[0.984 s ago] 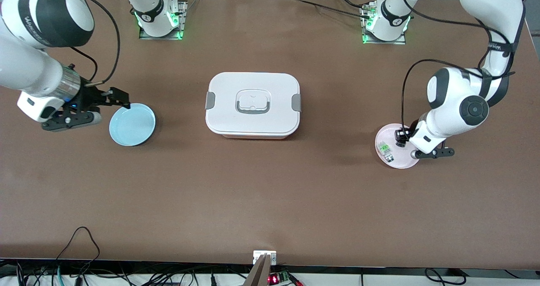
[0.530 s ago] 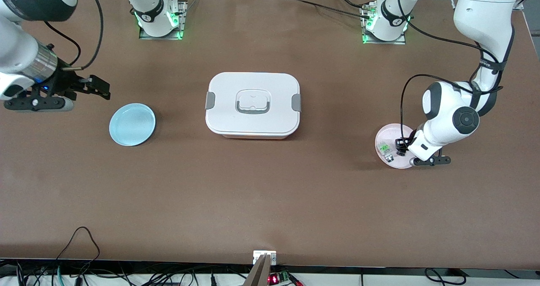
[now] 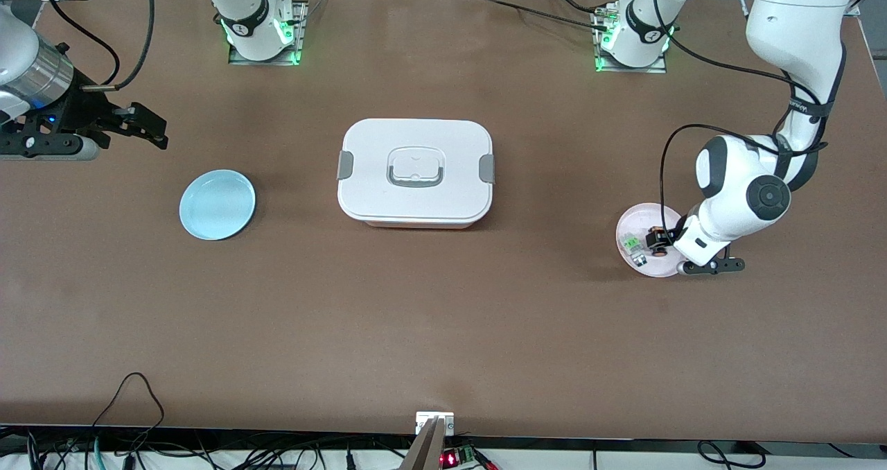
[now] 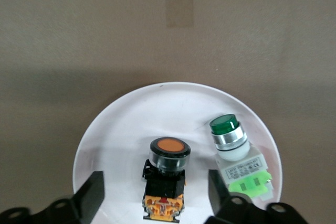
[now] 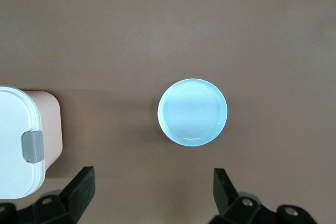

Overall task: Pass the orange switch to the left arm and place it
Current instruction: 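Lower the orange switch onto the white plate and open the left gripper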

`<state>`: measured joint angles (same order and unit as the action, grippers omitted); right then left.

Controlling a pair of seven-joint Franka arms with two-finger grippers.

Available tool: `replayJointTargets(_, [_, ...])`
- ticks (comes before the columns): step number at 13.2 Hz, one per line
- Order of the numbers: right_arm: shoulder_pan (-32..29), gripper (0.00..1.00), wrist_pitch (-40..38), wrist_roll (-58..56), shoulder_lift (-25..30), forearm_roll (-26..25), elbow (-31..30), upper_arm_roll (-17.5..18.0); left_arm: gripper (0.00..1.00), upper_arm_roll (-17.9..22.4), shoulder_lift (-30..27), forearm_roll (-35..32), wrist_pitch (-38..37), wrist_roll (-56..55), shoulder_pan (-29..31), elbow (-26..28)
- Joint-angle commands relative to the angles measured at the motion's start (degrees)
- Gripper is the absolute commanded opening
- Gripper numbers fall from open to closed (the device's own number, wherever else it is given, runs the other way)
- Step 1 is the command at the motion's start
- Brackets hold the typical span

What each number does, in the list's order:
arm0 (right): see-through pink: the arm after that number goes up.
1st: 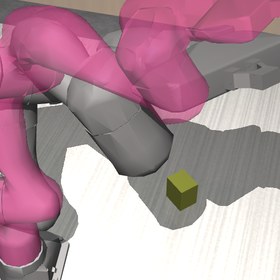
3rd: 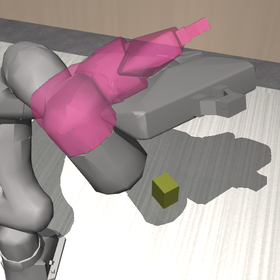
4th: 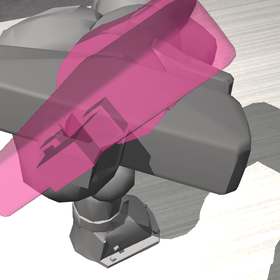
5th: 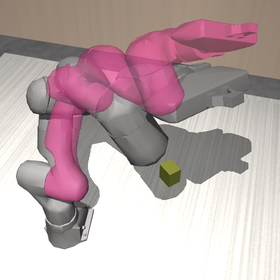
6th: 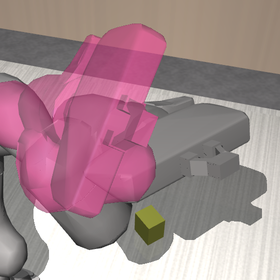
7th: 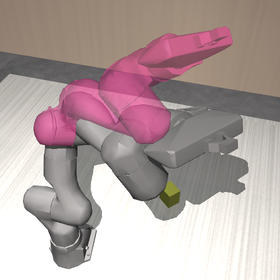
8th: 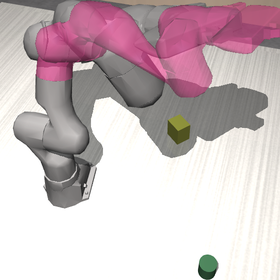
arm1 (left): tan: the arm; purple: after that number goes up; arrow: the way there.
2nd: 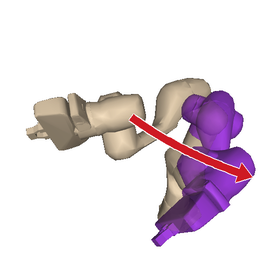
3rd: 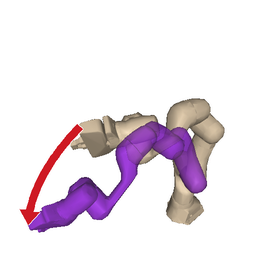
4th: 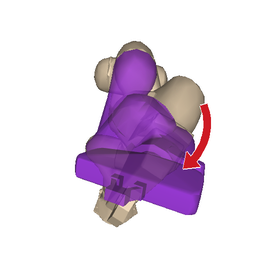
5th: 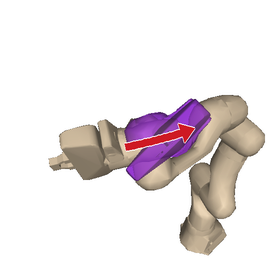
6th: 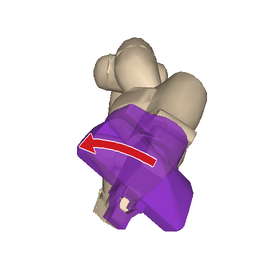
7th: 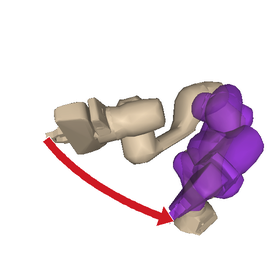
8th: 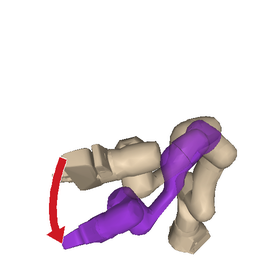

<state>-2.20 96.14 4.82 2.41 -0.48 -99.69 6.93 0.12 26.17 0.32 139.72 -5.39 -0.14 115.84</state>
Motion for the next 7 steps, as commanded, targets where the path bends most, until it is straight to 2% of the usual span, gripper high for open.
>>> replayJointTargets(1, [0.3,1.00,-0.4,1.2,0.2,0.1,0.5,-0.3,1.00,0.1,-10.5,-1.4,-2.0,0.4,-0.4,3.5])
replayJointTargets(3, [0.3,1.00,-0.7,0.5,-0.6,0.1,2.5,-0.3,1.00,-0.1,-16.3,-1.4,-3.7,0.6,-0.6,3.0])
replayJointTargets(5, [0.4,1.00,-0.9,0.4,-0.9,0.1,3.4,-0.2,1.00,-0.2,-21.3,-1.2,-7.0,7.5,-0.8,1.9])
replayJointTargets(7, [0.4,1.00,-0.8,0.5,-0.9,0.1,3.5,-0.1,1.00,-0.4,-23.8,-1.0,-14.1,9.3,-1.0,-2.9])
